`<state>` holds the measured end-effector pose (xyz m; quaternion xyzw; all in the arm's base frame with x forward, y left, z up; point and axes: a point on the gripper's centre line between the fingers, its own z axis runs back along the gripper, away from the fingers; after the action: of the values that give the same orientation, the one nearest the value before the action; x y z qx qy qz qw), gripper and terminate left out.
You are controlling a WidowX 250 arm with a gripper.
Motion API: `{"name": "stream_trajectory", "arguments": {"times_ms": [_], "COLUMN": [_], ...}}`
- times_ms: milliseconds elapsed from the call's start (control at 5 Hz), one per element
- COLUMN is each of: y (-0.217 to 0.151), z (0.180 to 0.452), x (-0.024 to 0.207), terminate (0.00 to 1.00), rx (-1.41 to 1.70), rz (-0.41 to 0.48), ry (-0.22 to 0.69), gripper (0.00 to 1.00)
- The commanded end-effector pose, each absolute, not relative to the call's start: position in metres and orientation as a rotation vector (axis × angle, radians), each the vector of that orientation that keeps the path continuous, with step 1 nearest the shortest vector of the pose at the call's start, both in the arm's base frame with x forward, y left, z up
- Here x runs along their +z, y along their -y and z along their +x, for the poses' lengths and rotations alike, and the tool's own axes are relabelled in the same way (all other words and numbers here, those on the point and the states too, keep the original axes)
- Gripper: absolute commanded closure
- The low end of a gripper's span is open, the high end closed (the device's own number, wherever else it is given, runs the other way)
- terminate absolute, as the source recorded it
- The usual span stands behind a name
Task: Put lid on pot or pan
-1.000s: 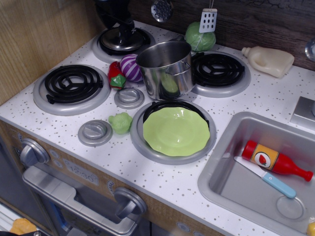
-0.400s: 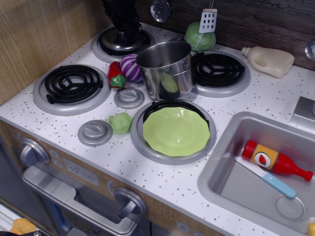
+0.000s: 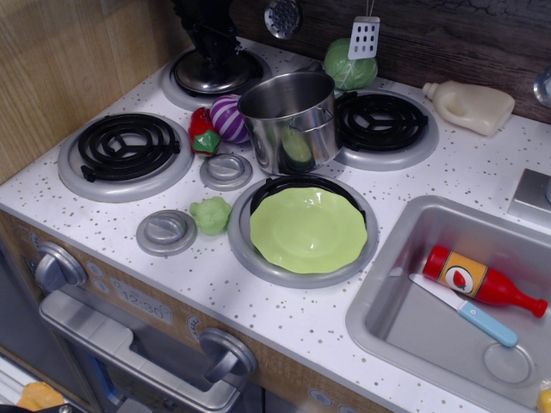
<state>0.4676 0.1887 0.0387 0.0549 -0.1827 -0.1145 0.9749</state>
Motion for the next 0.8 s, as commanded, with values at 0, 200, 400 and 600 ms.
{"name": "stream_trajectory", "arguments": {"times_ms": [0, 200, 400, 600], "y": [-0.187, -0.176, -0.152, -0.128], "z": [0.462, 0.451, 0.427, 0.399], "x": [0.096, 0.121, 0.137, 0.143], "terminate": [0.0, 0.0, 0.0, 0.0], "rx": [-0.199, -0.166, -0.093, 0.02], "rz": [0.181, 0.22, 0.223, 0.202], "ry": [0.37, 0.338, 0.317, 0.298], "gripper": [1.0, 1.0, 1.0, 1.0]}}
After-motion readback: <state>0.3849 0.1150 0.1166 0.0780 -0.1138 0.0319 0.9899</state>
